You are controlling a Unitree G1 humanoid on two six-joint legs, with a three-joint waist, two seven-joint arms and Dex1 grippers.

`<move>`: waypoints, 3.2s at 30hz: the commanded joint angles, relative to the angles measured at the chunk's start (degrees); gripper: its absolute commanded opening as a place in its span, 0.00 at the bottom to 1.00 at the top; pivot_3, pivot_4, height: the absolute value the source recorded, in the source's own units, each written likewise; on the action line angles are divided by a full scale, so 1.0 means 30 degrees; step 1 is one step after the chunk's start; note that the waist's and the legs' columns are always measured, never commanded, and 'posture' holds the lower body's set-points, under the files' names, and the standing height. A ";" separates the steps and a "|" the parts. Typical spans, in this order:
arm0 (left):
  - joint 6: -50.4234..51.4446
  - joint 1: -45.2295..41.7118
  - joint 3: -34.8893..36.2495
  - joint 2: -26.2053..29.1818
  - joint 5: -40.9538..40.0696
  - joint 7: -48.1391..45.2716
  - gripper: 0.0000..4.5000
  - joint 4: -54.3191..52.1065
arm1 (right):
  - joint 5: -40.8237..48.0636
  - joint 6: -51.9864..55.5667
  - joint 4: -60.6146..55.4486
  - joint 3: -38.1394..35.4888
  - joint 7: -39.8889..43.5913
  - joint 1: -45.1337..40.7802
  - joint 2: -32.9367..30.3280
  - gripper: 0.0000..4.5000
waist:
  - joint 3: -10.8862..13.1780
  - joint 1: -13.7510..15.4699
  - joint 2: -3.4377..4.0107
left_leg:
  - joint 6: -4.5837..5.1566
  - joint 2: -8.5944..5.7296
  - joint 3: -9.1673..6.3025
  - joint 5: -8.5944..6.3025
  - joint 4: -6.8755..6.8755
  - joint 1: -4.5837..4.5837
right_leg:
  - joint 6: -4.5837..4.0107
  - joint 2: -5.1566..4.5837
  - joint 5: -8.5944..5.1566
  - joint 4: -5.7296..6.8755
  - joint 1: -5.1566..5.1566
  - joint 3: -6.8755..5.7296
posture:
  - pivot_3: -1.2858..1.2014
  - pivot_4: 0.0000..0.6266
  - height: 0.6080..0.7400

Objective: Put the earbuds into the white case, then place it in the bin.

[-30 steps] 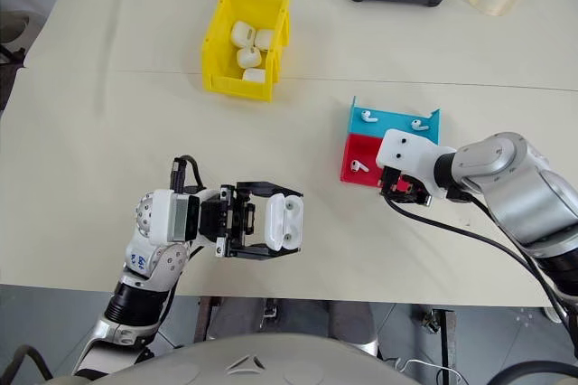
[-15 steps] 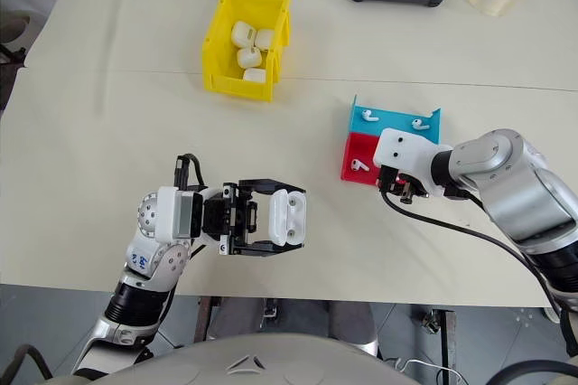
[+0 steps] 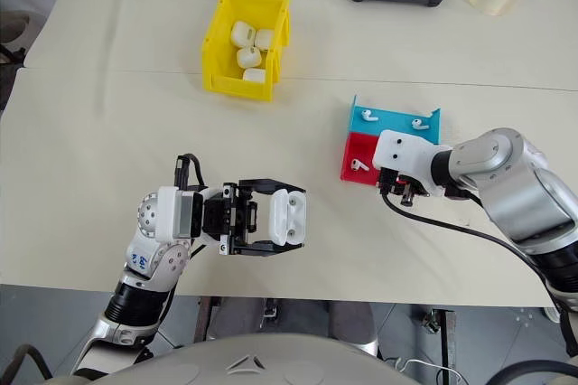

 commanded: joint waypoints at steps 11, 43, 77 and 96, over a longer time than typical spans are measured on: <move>-0.0241 -0.0452 0.0096 -0.0083 -0.0275 0.0007 0.62 -0.0220 | 0.1129 0.0464 -0.1382 -0.2402 0.0002 0.0595 0.0162 0.13 | 0.0000 0.0022 0.0000 | 0.0000 0.0000 0.0000 0.0000 -0.0001 -0.0001 | 0.0000 -0.0001 0.0000 -0.0001 0.0000 0.0000 | 0.52 0.24 1.00; 0.2642 -0.2631 0.0941 -0.1022 -0.1787 -0.0356 0.62 0.1329 | 1.4222 -0.7163 -1.0041 -0.8872 -0.8671 0.9013 1.3938 0.13 | 0.0000 -0.0025 -0.0001 | -0.0009 0.0002 -0.0011 0.0005 -0.0014 0.0018 | 0.0015 0.0035 0.0008 0.0018 0.0015 0.0012 | 0.52 0.24 1.00; 0.5562 -0.3048 0.1362 -0.0900 -0.2381 -0.0037 0.62 0.0102 | 1.2014 -1.0735 -0.7701 -0.5955 -0.7094 1.1163 1.3845 0.13 | 0.0000 -0.0029 -0.0002 | -0.0010 0.0013 -0.0010 0.0006 -0.0017 0.0024 | 0.0012 0.0042 0.0006 0.0012 0.0015 0.0025 | 0.52 0.24 1.00; 0.5191 -0.3328 0.1505 -0.1266 -0.2270 0.0105 0.62 0.0295 | 1.4791 -0.9166 -0.6887 -0.6711 -0.6928 1.0355 1.2797 0.48 | 0.0001 -0.0025 -0.0002 | -0.0010 0.0013 -0.0011 0.0005 -0.0016 0.0024 | 0.0011 0.0034 0.0006 0.0007 0.0017 0.0024 | 0.52 0.24 1.00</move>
